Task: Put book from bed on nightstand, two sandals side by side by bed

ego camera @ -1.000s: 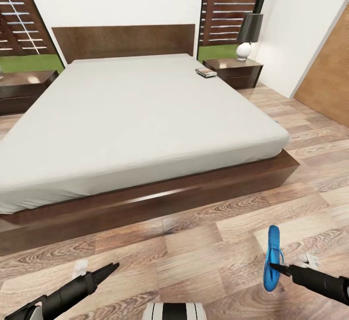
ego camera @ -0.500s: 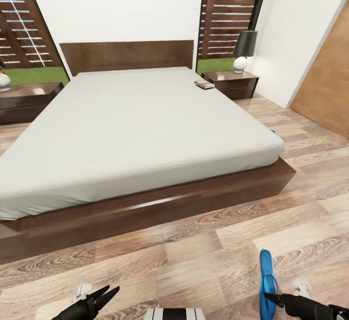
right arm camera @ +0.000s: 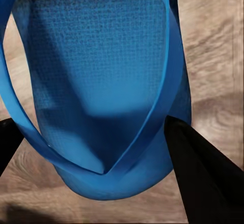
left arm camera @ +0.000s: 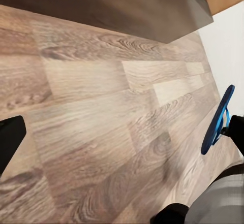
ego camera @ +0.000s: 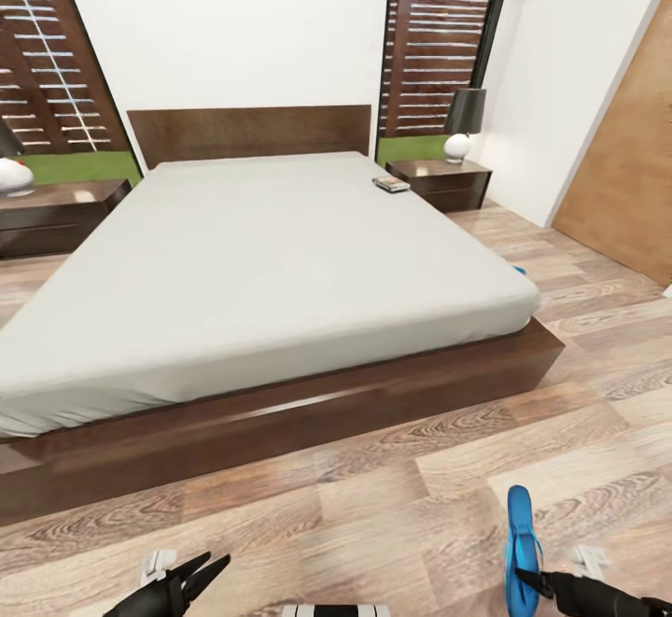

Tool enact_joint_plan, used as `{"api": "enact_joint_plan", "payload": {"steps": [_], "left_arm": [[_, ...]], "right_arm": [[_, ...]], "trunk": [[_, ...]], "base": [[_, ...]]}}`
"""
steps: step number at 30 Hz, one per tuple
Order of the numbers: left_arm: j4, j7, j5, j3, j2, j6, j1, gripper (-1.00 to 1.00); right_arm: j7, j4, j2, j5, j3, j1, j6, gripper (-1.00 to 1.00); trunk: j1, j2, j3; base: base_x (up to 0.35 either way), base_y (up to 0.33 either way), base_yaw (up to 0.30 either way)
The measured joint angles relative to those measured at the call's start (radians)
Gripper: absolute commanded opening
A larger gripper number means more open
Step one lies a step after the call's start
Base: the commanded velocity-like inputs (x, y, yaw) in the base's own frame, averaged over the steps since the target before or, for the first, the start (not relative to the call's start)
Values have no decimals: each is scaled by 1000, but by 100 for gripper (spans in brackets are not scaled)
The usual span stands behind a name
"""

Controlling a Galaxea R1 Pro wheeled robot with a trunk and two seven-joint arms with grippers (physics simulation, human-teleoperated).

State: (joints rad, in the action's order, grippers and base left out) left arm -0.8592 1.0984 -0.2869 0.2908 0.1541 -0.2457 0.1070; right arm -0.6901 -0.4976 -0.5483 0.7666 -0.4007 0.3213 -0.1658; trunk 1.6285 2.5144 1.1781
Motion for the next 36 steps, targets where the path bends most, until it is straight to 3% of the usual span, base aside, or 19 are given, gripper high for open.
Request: {"api": "enact_joint_plan", "payload": {"steps": [6,15,20,24,25,28,36], "left_arm": [[1,-43,0,0,-1,0,0,100],[1,-245,4,-2,-1,10,0,100],[38,-353,12,-3,-2,64,0,100],[57,-372,32,-13,-4,85,0,100],[71,-376,64,-26,-5,89,0,100],[81,-377,98,-33,-5,88,0,100],[84,-380,112,-34,-3,86,2,100]], "right_arm": [[1,85,0,3,7,0,1,-100],[7,141,9,4,10,0,1,-100],[8,212,11,2,8,0,1,-100],[7,232,12,6,10,0,1,-100],[7,235,13,6,10,0,1,-100],[7,238,13,6,10,0,1,-100],[7,239,12,10,10,1,1,-100]], "trunk": [[-3,-1,-23],[-7,-4,-58],[-9,-5,-77],[-11,-6,-93],[-11,-6,-97],[-13,-7,-108],[-16,-8,-139]], "base": [[0,0,0],[0,0,0],[0,0,0],[0,0,0],[0,0,0],[0,0,0],[0,0,0]]}}
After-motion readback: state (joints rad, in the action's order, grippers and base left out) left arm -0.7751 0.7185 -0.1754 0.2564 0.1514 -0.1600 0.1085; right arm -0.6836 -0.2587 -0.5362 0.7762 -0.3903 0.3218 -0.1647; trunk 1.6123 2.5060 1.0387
